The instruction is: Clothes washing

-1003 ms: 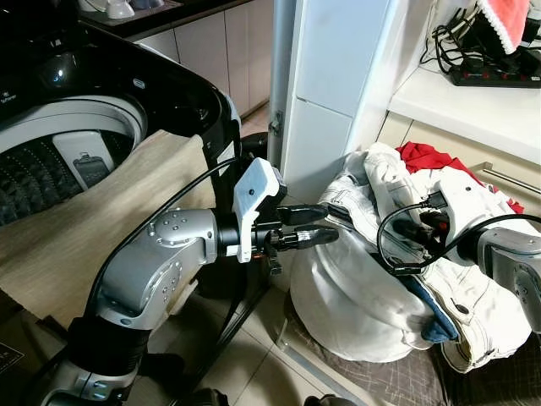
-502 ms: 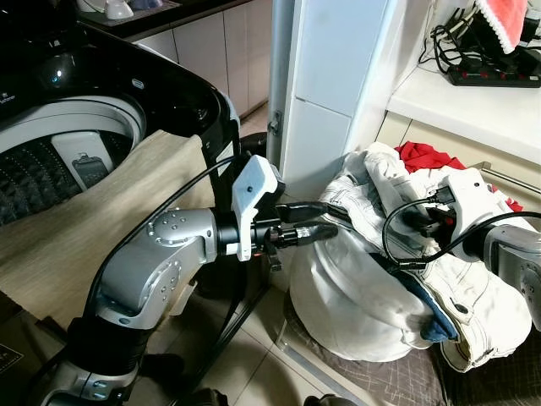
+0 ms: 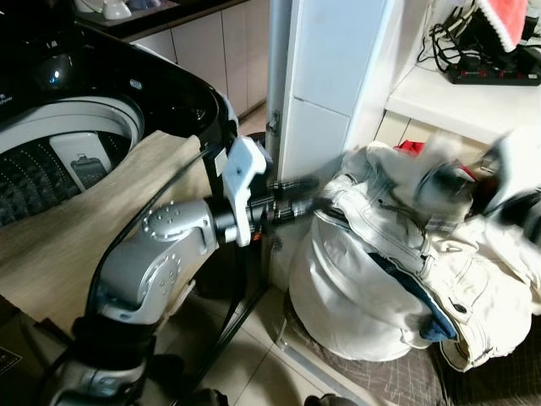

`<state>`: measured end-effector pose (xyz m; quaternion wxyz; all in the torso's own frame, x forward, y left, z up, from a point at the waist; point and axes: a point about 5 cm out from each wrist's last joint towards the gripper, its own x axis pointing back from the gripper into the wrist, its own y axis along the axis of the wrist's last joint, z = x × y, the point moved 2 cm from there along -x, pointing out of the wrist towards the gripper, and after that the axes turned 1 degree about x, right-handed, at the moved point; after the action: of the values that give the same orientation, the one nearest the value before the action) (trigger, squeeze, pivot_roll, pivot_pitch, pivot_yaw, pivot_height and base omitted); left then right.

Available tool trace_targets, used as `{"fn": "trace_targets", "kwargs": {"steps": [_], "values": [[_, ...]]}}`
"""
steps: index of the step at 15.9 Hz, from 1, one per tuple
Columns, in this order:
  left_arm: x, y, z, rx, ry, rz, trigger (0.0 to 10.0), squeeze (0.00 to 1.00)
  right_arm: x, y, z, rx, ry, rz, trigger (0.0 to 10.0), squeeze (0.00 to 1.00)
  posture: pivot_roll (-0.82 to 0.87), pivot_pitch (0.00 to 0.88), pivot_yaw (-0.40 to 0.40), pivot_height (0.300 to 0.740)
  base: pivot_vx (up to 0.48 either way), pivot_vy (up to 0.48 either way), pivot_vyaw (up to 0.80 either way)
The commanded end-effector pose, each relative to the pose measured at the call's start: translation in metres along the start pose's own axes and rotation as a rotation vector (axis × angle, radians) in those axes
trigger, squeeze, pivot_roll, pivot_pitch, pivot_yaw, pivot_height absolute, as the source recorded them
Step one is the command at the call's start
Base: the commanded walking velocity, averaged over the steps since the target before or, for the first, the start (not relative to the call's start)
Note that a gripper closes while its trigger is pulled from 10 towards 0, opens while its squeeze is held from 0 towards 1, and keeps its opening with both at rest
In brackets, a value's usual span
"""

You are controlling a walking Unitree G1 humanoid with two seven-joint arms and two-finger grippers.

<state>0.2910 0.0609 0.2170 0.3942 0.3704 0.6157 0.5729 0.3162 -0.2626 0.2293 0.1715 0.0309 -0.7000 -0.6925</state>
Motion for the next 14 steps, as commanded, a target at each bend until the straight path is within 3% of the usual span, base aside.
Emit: {"fn": "trace_targets", "kwargs": {"steps": [1, 2, 5, 6, 8, 11, 13, 14], "values": [[-0.001, 0.012, 0.004, -0.037, 0.023, -0.046, 10.0, 0.00, 0.012, 0.034, 0.002, 0.008, 0.040, -0.125, 0.0, 0.00, -0.13, 0.029, 0.002, 0.740, 0.000, 0.000, 0.00], [-0.005, 0.025, 0.003, -0.055, 0.027, -0.103, 10.0, 0.00, 0.025, 0.069, 0.005, -0.024, 0.105, -0.274, 0.0, 0.00, -0.14, 0.031, 0.002, 0.740, 0.000, 0.000, 0.00], [-0.013, 0.044, -0.001, -0.092, 0.031, -0.181, 10.0, 0.00, 0.041, 0.113, 0.016, -0.064, 0.208, -0.452, 0.0, 0.00, -0.14, 0.034, 0.001, 0.740, 0.000, 0.000, 0.00], [-0.018, 0.052, -0.005, -0.109, 0.022, -0.213, 10.0, 0.29, 0.049, 0.136, 0.024, -0.113, 0.276, -0.563, 0.0, 0.00, -0.14, 0.035, -0.002, 0.740, 0.000, 0.000, 0.00], [-0.023, 0.063, -0.007, -0.118, 0.025, -0.257, 10.0, 1.00, 0.059, 0.160, 0.031, -0.176, 0.361, -0.684, 0.0, 0.00, -0.14, 0.035, -0.005, 0.740, 0.000, 0.000, 0.00], [-0.033, 0.077, -0.015, -0.100, -0.013, -0.330, 10.0, 1.00, 0.067, 0.181, 0.040, -0.285, 0.476, -0.791, 0.0, 0.00, -0.14, 0.036, -0.014, 0.740, 0.000, 0.000, 0.00], [-0.048, 0.072, -0.020, -0.077, -0.029, -0.335, 10.0, 1.00, 0.066, 0.184, 0.050, -0.330, 0.552, -0.785, 0.0, 0.00, -0.14, 0.037, -0.022, 0.740, 0.000, 0.000, 0.00], [-0.057, 0.067, -0.020, -0.105, -0.007, -0.326, 10.0, 1.00, 0.063, 0.182, 0.057, -0.347, 0.582, -0.762, 0.0, 0.00, -0.14, 0.037, -0.023, 0.740, 0.000, 0.000, 0.00]]}}
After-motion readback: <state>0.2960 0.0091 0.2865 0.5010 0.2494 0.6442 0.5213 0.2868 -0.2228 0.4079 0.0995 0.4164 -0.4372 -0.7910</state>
